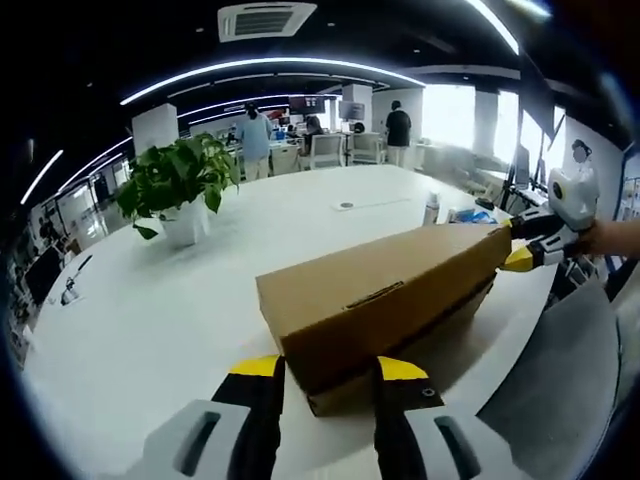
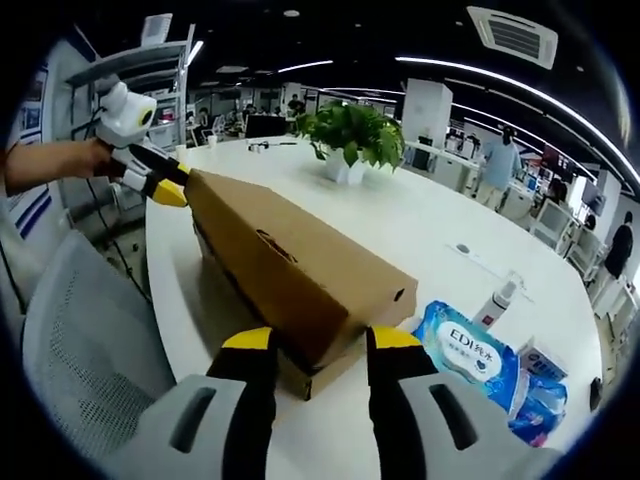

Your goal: Operate the shoe box by opening the lid, removing the specified soft item, and placing it in the target area until the item is outside and the box remains undamaged.

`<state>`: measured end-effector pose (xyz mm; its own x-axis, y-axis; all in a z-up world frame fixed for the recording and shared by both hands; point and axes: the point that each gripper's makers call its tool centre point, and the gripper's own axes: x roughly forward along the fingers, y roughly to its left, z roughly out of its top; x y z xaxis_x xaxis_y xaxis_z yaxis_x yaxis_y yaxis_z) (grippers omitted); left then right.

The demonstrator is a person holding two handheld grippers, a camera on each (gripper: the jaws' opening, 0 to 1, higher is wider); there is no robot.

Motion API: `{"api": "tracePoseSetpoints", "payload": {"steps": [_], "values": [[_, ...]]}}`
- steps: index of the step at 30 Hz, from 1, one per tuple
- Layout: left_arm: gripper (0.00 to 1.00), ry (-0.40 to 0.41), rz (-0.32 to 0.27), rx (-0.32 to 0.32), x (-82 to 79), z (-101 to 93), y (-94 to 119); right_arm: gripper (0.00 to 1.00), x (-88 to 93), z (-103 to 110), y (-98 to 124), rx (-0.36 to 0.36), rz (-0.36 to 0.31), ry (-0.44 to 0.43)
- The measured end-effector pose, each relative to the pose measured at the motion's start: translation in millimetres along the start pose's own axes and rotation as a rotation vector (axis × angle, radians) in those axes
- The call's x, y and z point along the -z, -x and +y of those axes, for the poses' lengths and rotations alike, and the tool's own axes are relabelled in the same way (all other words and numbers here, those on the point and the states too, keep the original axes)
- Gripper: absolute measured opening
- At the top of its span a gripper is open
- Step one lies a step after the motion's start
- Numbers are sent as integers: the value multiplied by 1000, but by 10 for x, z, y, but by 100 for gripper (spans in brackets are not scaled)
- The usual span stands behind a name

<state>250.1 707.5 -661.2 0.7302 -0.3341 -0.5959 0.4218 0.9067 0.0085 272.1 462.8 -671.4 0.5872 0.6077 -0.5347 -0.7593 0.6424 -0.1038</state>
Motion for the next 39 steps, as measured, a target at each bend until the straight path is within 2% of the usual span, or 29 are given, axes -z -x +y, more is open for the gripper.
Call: {"api": "tracePoseSetpoints", "payload": {"steps": [16, 24, 39], "values": [[34, 28, 48, 16, 185, -30, -111, 37, 195, 75, -65, -26, 45, -9], [34, 53, 67, 10, 278, -40, -174, 36, 275, 90, -109, -28, 64, -37], [33, 61, 128, 5, 432, -43, -313, 33, 448, 96, -207, -33, 110, -16]]}}
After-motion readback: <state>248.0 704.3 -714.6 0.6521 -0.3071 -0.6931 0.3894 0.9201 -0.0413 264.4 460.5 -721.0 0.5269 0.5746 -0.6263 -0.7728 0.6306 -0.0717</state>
